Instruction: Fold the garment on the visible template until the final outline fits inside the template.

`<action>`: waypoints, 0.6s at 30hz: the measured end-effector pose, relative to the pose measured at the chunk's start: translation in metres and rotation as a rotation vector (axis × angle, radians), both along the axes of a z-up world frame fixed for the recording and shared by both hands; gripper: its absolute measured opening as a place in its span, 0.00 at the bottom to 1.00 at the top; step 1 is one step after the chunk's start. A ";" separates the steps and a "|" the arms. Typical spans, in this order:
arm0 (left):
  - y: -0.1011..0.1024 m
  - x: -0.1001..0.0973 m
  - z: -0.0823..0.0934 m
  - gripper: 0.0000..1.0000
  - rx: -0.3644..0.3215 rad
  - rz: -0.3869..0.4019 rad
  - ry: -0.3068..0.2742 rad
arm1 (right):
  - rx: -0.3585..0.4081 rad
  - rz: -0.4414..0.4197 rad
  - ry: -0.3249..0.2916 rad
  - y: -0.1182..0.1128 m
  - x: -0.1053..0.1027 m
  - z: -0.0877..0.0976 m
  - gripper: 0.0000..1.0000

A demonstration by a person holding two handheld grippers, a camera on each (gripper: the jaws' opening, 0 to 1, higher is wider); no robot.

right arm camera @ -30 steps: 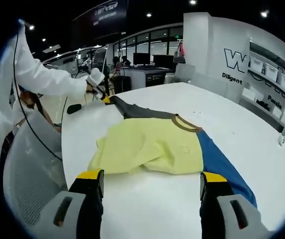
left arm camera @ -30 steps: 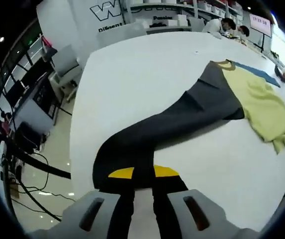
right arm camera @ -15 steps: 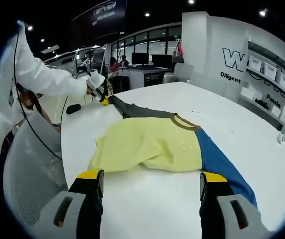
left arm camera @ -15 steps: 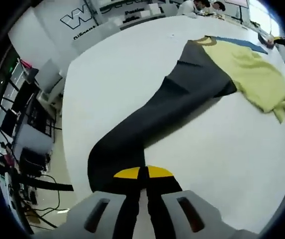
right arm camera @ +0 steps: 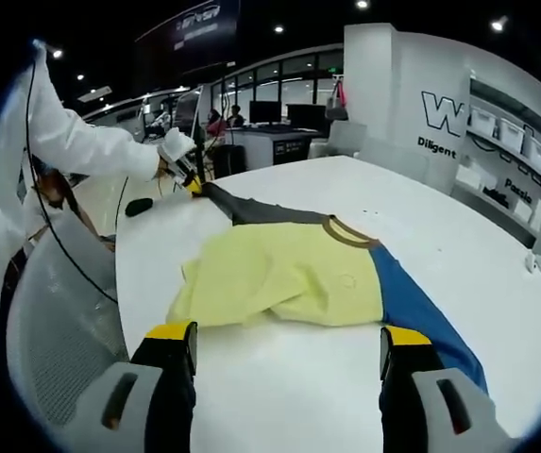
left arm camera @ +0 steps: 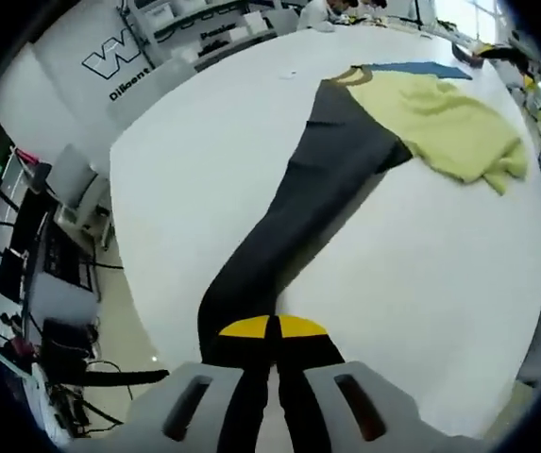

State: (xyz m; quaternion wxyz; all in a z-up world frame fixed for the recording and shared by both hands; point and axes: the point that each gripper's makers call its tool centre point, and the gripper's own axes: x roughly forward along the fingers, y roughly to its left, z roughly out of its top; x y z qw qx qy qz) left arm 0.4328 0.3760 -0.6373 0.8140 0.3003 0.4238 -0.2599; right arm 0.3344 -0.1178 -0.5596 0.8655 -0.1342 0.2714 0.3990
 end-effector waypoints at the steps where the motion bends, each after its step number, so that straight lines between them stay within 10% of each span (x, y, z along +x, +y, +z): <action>1: 0.001 -0.005 0.002 0.00 0.008 -0.024 0.010 | -0.001 0.003 0.000 0.001 0.000 -0.001 0.81; 18: 0.012 -0.046 0.021 0.00 0.058 -0.224 0.054 | -0.004 0.010 -0.003 0.004 -0.002 0.002 0.80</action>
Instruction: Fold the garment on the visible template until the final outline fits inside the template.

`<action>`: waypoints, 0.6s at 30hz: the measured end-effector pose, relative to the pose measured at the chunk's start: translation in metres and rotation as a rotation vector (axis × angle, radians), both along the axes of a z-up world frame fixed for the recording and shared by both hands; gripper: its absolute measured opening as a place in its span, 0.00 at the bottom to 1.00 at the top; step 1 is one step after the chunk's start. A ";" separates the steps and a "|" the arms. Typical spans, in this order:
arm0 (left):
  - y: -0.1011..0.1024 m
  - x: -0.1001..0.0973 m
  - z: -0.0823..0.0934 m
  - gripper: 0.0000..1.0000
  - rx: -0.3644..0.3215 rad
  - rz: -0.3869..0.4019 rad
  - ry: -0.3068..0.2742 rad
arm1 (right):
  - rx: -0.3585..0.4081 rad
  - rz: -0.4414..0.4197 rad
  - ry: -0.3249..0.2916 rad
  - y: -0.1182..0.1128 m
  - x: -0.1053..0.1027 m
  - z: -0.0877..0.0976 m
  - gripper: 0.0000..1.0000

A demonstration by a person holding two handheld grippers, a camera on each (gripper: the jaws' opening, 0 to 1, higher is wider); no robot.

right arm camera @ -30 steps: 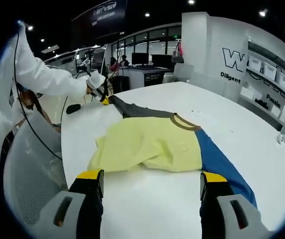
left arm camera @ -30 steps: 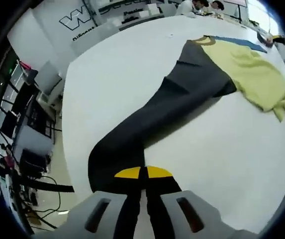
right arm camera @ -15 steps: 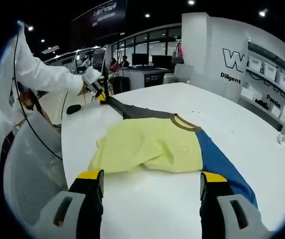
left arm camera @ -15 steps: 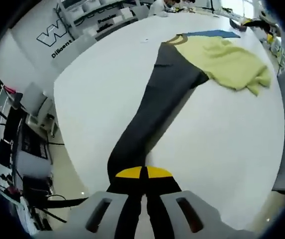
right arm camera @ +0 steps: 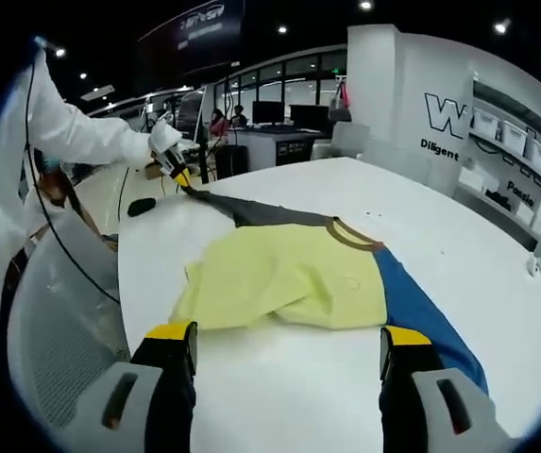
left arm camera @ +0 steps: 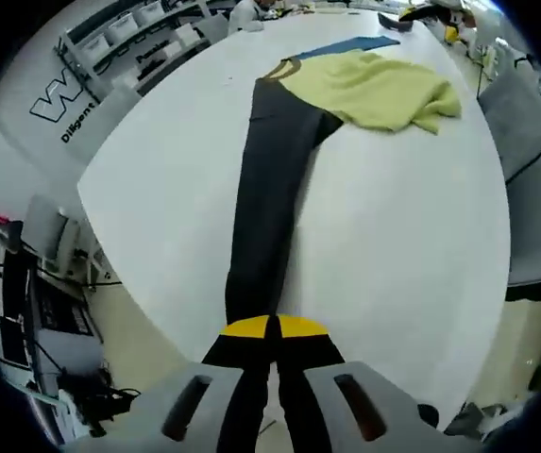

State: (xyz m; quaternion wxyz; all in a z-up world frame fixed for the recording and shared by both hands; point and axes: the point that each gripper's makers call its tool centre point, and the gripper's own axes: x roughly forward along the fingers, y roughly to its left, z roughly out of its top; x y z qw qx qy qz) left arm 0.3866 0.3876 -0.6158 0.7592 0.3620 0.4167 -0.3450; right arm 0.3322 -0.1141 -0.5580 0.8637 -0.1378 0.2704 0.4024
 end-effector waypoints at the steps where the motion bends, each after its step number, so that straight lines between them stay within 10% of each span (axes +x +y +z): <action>1: -0.003 -0.002 -0.001 0.00 -0.001 -0.012 0.001 | -0.003 0.001 0.001 0.000 0.000 -0.001 0.80; 18: 0.021 -0.008 -0.018 0.00 0.014 -0.134 0.028 | -0.004 0.015 -0.002 0.007 0.000 0.001 0.80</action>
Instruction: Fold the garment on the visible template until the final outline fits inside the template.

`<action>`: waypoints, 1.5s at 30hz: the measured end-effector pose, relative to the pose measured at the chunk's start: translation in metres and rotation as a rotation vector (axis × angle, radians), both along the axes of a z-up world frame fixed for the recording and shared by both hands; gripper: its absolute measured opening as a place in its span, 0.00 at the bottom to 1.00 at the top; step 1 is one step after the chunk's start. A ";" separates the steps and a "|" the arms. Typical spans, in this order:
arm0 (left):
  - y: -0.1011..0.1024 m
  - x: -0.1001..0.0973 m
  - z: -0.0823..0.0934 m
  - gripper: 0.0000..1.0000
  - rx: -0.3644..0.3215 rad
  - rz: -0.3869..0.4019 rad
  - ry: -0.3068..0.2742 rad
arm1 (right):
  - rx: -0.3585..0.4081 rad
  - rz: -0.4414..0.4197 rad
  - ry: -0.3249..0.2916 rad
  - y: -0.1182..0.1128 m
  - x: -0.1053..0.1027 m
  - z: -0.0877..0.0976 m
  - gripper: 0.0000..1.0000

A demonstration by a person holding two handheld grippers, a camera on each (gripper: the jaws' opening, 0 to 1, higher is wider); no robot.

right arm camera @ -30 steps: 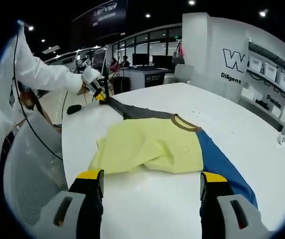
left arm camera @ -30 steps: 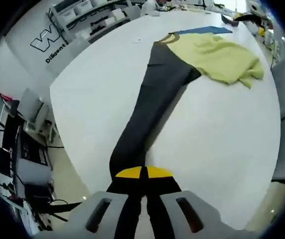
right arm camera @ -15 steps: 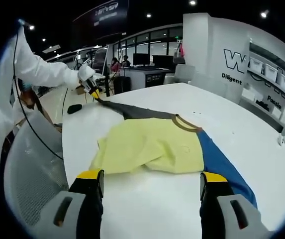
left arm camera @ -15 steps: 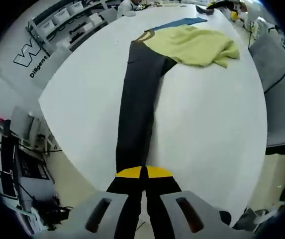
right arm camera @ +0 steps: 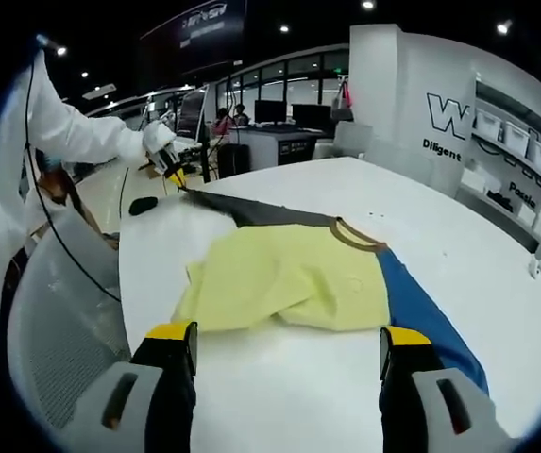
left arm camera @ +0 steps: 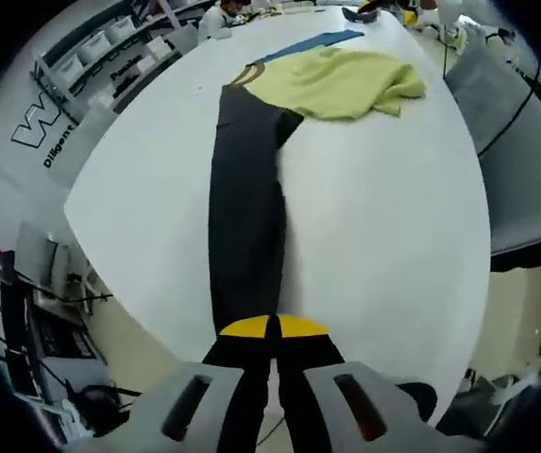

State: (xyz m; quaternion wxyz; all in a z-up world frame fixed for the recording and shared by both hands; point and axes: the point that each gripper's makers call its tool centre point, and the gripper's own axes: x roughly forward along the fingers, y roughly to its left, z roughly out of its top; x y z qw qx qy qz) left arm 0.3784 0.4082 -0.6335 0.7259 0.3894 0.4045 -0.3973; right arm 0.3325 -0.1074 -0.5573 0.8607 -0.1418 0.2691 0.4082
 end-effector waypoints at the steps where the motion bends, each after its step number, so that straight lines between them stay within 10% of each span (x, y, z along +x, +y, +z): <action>1: 0.002 0.000 -0.002 0.00 -0.002 0.004 0.003 | 0.001 0.002 -0.001 0.000 0.000 0.001 0.80; 21: 0.014 -0.012 -0.023 0.09 0.084 0.102 0.014 | 0.001 0.011 0.001 -0.005 -0.003 0.002 0.80; 23: 0.010 -0.018 -0.022 0.20 0.069 0.135 0.034 | 0.000 0.012 0.000 -0.005 -0.003 0.002 0.80; 45: -0.056 -0.018 0.017 0.24 -0.086 0.175 -0.046 | 0.018 0.028 -0.010 -0.004 -0.005 0.004 0.81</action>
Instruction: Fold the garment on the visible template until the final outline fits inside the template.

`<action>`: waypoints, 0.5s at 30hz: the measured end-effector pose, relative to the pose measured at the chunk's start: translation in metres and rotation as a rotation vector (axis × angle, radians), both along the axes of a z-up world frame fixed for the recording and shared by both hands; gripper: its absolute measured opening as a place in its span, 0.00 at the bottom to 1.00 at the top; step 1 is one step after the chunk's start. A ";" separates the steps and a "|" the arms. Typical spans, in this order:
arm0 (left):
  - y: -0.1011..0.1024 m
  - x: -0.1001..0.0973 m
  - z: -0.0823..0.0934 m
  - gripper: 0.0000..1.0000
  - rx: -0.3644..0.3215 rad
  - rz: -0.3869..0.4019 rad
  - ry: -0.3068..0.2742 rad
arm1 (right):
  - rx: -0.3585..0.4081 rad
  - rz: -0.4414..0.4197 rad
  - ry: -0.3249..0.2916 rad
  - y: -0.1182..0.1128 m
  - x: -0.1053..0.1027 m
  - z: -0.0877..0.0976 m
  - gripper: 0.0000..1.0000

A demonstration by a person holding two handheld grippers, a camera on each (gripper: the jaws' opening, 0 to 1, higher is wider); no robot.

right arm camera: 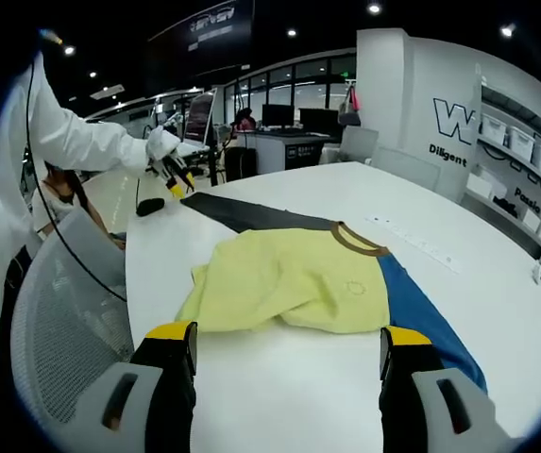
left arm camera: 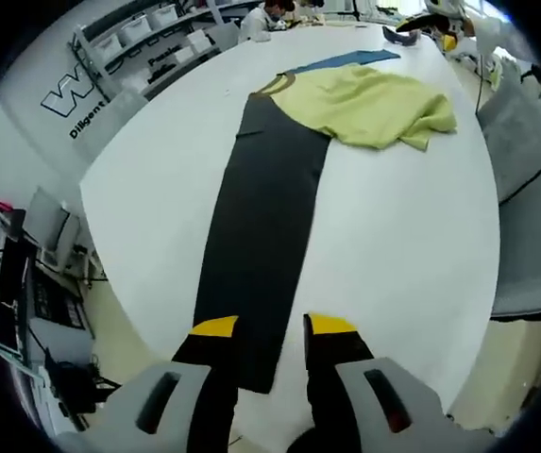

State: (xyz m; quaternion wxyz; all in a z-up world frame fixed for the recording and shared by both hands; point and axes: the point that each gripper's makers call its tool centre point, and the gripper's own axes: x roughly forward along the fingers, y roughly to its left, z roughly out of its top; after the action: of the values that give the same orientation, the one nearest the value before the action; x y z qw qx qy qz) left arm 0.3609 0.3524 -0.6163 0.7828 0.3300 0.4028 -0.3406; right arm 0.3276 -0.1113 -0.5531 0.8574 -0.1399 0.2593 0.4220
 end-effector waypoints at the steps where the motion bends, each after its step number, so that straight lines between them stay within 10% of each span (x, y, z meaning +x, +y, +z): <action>1: -0.001 0.000 0.000 0.24 0.000 -0.001 0.000 | 0.000 -0.001 0.000 0.000 0.000 0.000 0.81; 15: -0.036 0.012 0.010 0.26 -0.121 0.013 -0.054 | 0.005 -0.033 0.002 -0.010 -0.005 -0.003 0.82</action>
State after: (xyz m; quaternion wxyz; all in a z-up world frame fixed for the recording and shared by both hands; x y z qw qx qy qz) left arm 0.3726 0.3164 -0.6061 0.8141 0.2887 0.3623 -0.3502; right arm 0.3226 -0.1212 -0.5563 0.8643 -0.1331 0.2613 0.4087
